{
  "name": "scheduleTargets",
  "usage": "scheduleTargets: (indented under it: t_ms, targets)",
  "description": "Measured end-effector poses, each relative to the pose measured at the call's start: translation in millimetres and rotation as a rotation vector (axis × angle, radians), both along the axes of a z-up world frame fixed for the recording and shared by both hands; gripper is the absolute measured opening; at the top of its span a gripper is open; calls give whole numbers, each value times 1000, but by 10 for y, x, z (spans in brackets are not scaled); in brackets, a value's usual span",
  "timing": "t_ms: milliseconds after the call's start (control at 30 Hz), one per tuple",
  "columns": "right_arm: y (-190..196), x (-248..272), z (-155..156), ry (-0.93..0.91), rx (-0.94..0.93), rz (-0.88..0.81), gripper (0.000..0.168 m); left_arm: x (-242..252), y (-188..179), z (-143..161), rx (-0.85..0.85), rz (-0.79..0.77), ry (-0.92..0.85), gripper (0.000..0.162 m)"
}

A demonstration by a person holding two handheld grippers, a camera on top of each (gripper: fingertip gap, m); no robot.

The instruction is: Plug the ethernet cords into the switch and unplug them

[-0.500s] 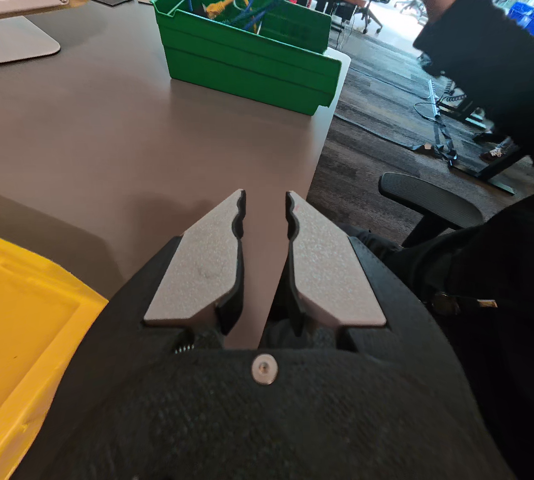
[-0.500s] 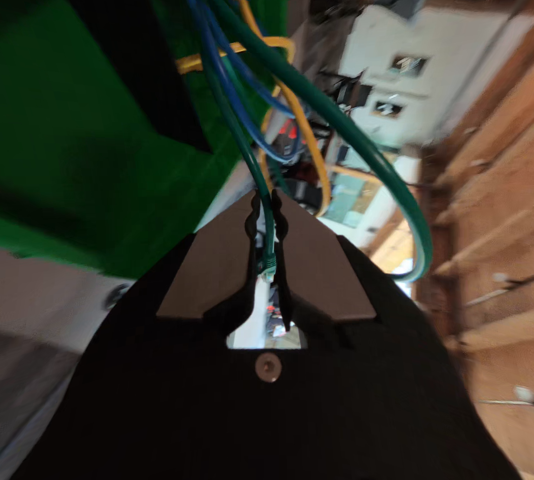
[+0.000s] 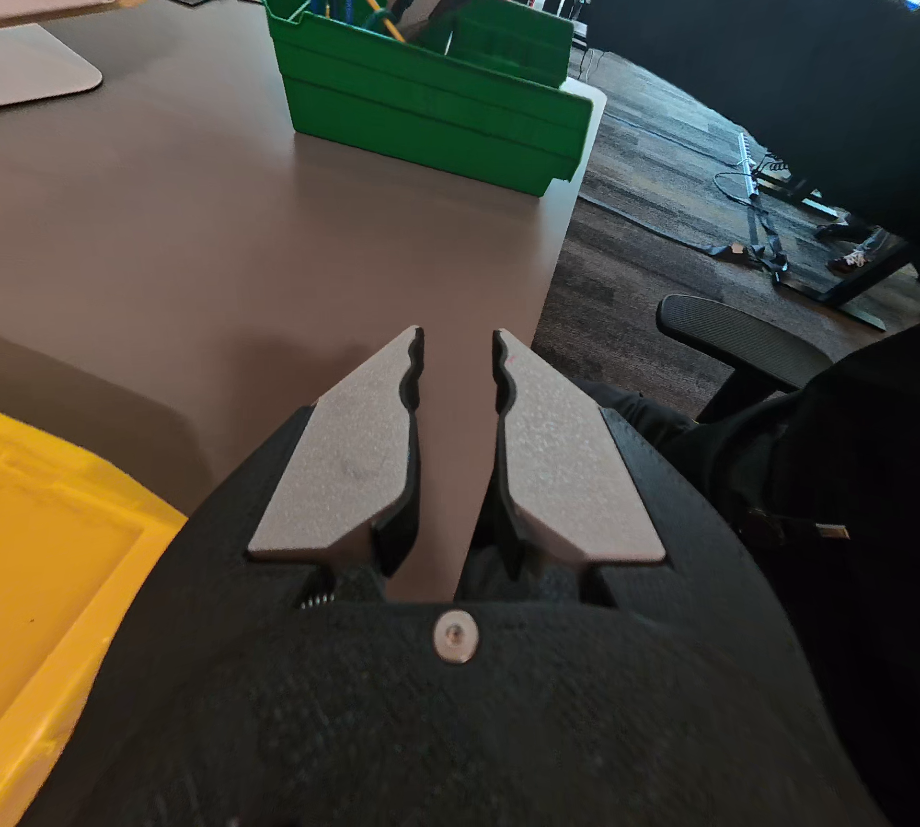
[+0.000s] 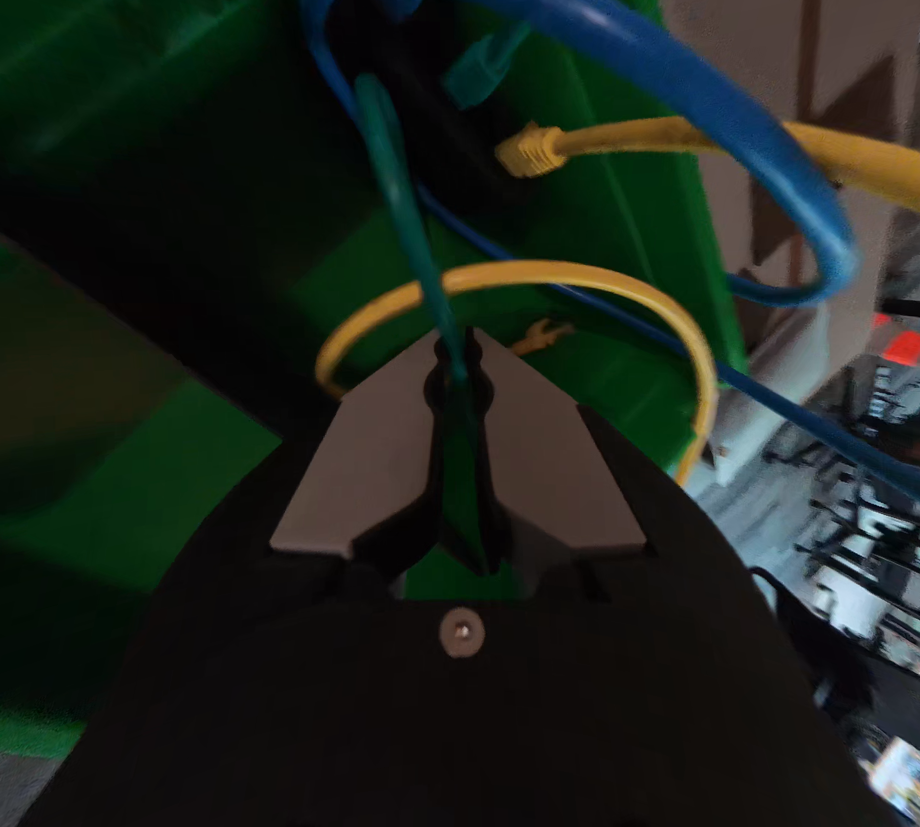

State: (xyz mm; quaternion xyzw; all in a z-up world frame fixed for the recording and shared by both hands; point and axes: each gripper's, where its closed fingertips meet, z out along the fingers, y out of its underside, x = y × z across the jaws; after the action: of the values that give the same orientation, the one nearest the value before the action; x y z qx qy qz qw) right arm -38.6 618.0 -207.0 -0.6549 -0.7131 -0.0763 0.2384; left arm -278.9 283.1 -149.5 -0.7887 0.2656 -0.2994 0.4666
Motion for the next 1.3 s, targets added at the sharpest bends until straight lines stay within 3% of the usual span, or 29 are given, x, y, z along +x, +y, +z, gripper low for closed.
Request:
scheduleTargets:
  t_ms: [67,167,333,400,533,733,900,1000,1067,1167,1200,1300]
  targets:
    - [-113,-12,-179,-38,-109,-20,0,-14,14,-24,-8,2,-2,25]
    - [-145,13,-151,-85,-114,-27,4,0,7,-29,-11,-6,-4,25]
    - [-460,34,317,38,-205,13,51,10,-24,17,5,-11,0,25]
    - [-537,176,530,64,-219,-6,59,7,-28,26,5,-11,-3,25]
    - [-699,475,965,151,-176,-8,54,4,-49,50,10,-9,1,25]
    - [-814,849,1488,507,-121,-60,44,26,-85,112,27,-8,5,25]
    - [-723,1288,1193,680,-248,-234,54,42,-110,134,35,-4,16,25]
    - [-857,1271,916,708,-310,-211,36,29,-94,129,31,5,15,25]
    - [-893,1159,737,659,-269,-194,37,36,-78,112,23,4,9,25]
    - [-706,987,528,528,-138,-261,61,58,-45,54,5,2,15,25]
    - [-685,879,496,511,-138,-259,62,68,-39,38,1,0,19,25]
    - [-642,576,444,474,-159,-214,41,93,-47,9,-2,-8,35,25]
